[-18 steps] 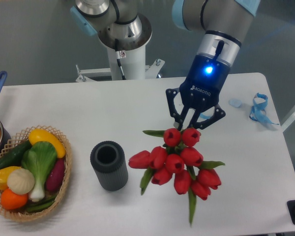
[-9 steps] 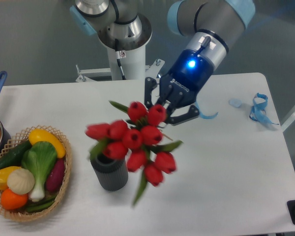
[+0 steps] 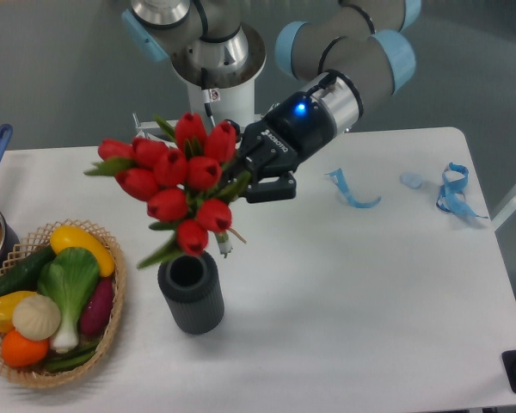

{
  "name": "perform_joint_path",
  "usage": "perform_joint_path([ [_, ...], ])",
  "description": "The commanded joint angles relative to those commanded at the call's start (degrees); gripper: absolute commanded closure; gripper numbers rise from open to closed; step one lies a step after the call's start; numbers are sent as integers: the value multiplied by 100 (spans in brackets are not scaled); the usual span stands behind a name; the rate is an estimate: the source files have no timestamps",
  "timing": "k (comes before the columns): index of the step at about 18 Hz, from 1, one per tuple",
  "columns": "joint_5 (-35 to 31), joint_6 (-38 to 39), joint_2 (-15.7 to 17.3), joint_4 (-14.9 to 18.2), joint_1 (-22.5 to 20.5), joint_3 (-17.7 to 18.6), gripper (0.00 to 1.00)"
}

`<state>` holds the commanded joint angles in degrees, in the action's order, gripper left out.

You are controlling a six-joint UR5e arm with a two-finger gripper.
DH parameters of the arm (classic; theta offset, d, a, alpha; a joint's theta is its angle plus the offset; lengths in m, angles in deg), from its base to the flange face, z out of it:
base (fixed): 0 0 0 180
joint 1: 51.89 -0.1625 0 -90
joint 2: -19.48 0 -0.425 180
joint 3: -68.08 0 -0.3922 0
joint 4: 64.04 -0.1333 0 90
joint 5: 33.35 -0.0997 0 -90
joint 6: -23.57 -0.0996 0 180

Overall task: Insert the flowers into the vase
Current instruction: 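Carry the tulip bouquet over the dark grey vase opening, then lower the tulip stems down into the dark grey vase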

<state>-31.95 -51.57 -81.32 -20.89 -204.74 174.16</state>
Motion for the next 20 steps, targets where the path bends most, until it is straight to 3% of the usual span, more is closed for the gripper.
perform_joint_path([
  [8, 44, -343, -281, 0, 413, 61, 90],
  [15, 18, -545, -369, 9, 431, 360, 90],
  [20, -9, -801, -650, 9, 405, 431, 90],
])
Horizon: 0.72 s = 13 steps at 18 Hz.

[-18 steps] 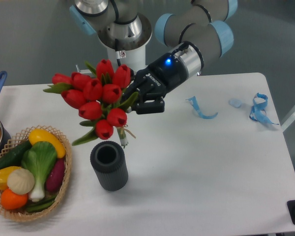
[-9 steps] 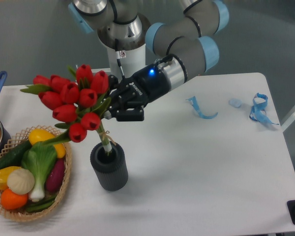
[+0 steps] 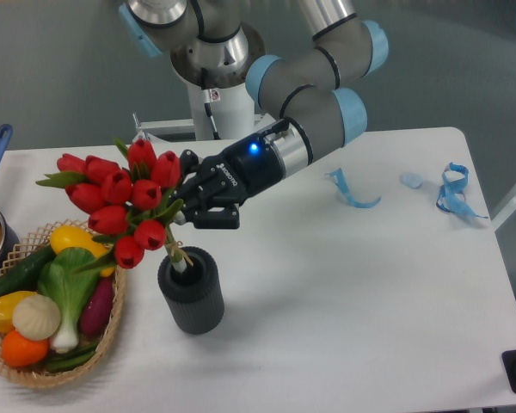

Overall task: Insert the flowers into the vase
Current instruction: 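Lower the tulip stems down into the dark grey vase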

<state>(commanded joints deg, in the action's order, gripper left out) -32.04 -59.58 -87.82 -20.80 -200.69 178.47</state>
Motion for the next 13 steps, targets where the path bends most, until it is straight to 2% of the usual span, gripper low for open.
perform_joint_path([
  [10, -26, -351, -396, 0, -70, 210, 89],
  [13, -18, -772, -519, 0, -70, 377, 88],
])
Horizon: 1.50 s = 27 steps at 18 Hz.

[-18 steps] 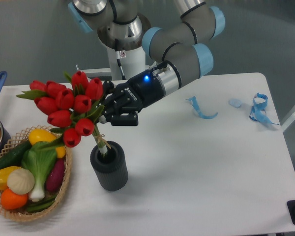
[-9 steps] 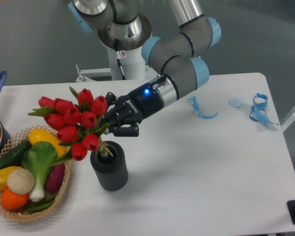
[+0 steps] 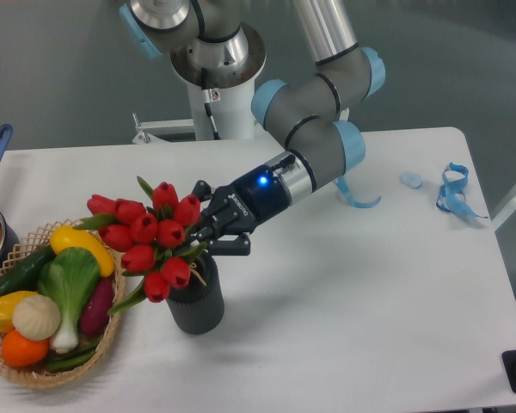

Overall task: Insert the flowers into the vase
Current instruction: 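Lower the tulip stems down into the dark grey vase, then open the gripper to release the tulips and pull it back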

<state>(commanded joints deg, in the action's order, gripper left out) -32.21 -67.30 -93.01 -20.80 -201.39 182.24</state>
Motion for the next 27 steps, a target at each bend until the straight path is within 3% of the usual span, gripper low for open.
perform_joint_path([
  [6, 0, -212, -220, 0, 0, 27, 85],
  [7, 0, -247, -264, 0, -9, 27, 80],
  [9, 0, -291, -264, 0, -70, 18, 63],
  [12, 0, -300, -255, 0, -140, 1, 25],
  [15, 0, -300, -203, 0, -167, 0, 0],
  [21, -78, -300, -80, 0, -307, -8, 0],
  [27, -1606, -362, 692, 0, -1080, -8, 0],
])
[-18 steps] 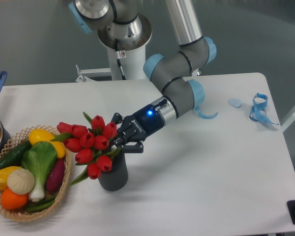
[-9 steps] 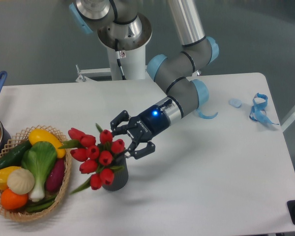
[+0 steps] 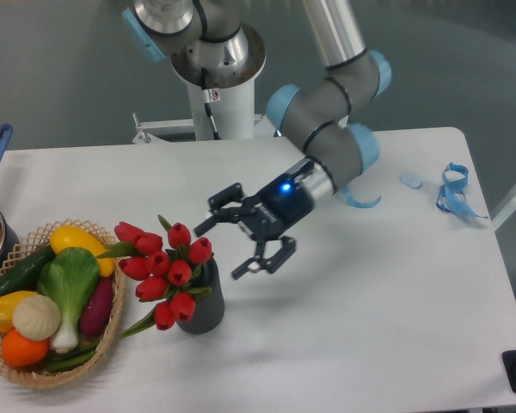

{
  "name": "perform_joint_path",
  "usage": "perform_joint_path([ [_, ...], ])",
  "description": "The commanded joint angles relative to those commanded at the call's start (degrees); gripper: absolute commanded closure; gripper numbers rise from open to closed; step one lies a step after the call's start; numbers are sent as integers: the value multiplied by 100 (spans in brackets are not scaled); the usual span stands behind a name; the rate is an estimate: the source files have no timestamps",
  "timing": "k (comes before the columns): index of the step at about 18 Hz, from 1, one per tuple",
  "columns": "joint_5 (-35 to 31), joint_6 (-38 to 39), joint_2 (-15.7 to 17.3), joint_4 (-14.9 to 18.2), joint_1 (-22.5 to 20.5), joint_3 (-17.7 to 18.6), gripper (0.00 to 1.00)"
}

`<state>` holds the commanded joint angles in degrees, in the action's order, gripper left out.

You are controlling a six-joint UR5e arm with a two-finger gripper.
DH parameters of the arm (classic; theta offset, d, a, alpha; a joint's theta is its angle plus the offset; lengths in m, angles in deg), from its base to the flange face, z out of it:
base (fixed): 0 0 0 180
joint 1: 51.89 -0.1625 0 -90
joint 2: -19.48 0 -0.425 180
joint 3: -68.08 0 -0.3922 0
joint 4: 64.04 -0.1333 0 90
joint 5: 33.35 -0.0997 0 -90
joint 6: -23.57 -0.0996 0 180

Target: Insert the flowers into the vase

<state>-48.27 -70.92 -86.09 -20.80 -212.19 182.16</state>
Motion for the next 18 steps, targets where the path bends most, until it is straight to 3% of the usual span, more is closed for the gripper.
perform_joint_path([
  [3, -1184, 44, 518, 9, -457, -131, 0],
  [7, -3041, 376, 1160, 62, -756, -343, 0],
  [8, -3305, 552, 1371, 114, -957, -604, 0],
  [9, -3368, 606, 1416, 288, -1073, -781, 0],
  [12, -4068, 475, 1496, 1263, -1179, -1519, 0],
  [13, -4307, 301, 1504, 1387, -1205, -1582, 0],
  [17, -4828, -1683, 1689, 2318, -1556, -1670, 0],
  [18, -4828, -1748, 1706, 2355, -1627, -1653, 0],
])
